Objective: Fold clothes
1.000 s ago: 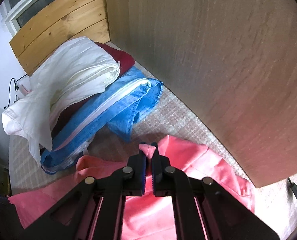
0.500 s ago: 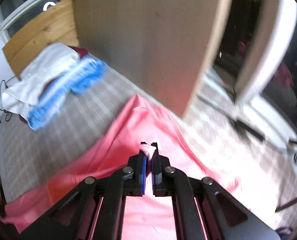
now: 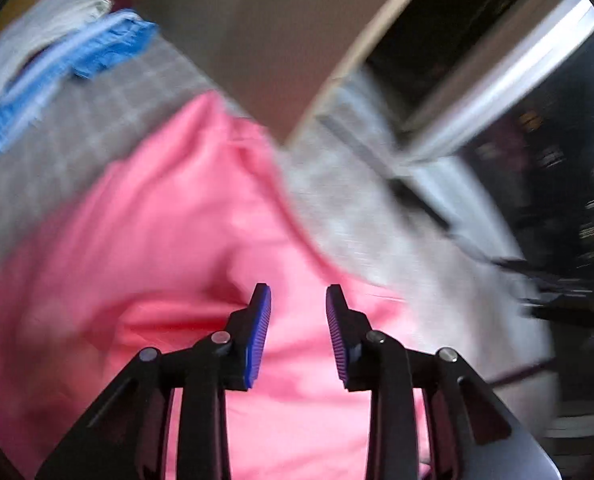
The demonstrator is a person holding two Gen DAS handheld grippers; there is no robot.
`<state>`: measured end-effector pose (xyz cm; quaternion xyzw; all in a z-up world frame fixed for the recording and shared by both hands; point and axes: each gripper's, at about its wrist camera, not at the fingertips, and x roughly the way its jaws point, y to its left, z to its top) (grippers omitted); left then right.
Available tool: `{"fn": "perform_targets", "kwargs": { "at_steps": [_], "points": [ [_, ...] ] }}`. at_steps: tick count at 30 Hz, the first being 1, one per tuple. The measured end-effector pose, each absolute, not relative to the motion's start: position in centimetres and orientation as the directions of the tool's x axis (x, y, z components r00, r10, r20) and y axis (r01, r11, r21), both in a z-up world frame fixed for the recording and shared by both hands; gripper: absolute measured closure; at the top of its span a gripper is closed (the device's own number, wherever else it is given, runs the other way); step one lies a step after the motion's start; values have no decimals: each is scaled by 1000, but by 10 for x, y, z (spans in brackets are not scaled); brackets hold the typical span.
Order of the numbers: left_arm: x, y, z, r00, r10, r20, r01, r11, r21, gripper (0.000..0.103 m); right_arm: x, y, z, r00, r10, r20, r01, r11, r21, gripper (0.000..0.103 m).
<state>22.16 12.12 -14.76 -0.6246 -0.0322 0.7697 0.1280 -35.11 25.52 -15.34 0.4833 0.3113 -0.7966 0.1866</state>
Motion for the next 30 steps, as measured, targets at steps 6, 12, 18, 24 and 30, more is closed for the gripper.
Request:
{"fn": "perform_targets", "kwargs": {
  "at_steps": [6,12,18,24,30],
  "points": [
    [180,92,-173,-227,128,-965,-117,-988,-104,86,-321,234,-138,-381,-245,-891,717,-687,-117,73],
    [163,92,-204,-156,146,-977,-144,-982,-124,85,-324,235,-162,-312,-222,-924,727,-681,-83,73],
    [181,80,-195,-171,171,-970,-154,-977,-145,102,-327,236,-186,-242,-197,-950,736,-676,-47,65],
    [193,65,-191,-176,172,-969,-121,-981,-152,101,-343,237,-168,-306,-192,-932,715,-693,-92,65],
    [187,65,-199,-142,172,-975,-122,-980,-156,101,-394,214,-149,-399,-283,-872,646,-762,-48,65]
  ]
}}
